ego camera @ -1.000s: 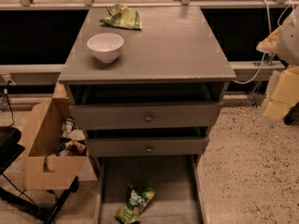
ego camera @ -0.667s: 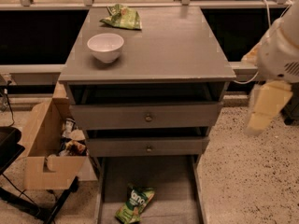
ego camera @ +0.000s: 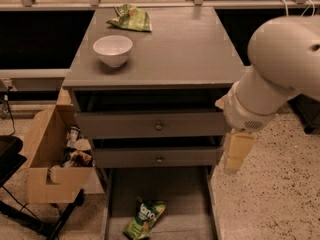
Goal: Pick green rice chip bag from bottom drawer and place on counter
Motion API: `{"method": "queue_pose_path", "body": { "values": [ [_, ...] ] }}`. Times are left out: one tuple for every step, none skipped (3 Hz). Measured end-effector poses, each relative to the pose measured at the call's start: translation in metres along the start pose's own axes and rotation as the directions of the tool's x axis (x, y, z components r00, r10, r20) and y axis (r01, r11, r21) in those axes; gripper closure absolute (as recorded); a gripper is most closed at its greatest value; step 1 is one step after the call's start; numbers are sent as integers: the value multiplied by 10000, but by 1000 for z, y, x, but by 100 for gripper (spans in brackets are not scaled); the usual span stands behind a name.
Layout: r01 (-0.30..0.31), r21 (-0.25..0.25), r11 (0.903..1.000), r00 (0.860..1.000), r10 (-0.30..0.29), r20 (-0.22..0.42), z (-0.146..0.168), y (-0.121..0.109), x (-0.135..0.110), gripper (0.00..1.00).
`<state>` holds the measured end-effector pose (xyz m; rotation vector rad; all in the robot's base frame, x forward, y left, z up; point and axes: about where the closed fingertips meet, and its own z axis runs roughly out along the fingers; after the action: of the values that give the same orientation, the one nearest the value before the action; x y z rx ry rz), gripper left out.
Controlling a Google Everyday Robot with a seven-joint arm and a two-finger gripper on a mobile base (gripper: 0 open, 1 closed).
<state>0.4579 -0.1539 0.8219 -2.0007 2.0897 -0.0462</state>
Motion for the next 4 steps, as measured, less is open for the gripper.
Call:
{"method": "queue_pose_path", "body": {
  "values": [
    [775, 195, 9968, 9967, -779, 237, 59, 3, -14, 0],
    [779, 868, 9932, 9952, -826, 520, 62, -11, -23, 0],
    [821, 862, 9929, 9949, -867, 522, 63, -11, -25, 0],
    [958, 829, 9919, 9936, -1003, 526, 67, -8, -31, 0]
  ]
}}
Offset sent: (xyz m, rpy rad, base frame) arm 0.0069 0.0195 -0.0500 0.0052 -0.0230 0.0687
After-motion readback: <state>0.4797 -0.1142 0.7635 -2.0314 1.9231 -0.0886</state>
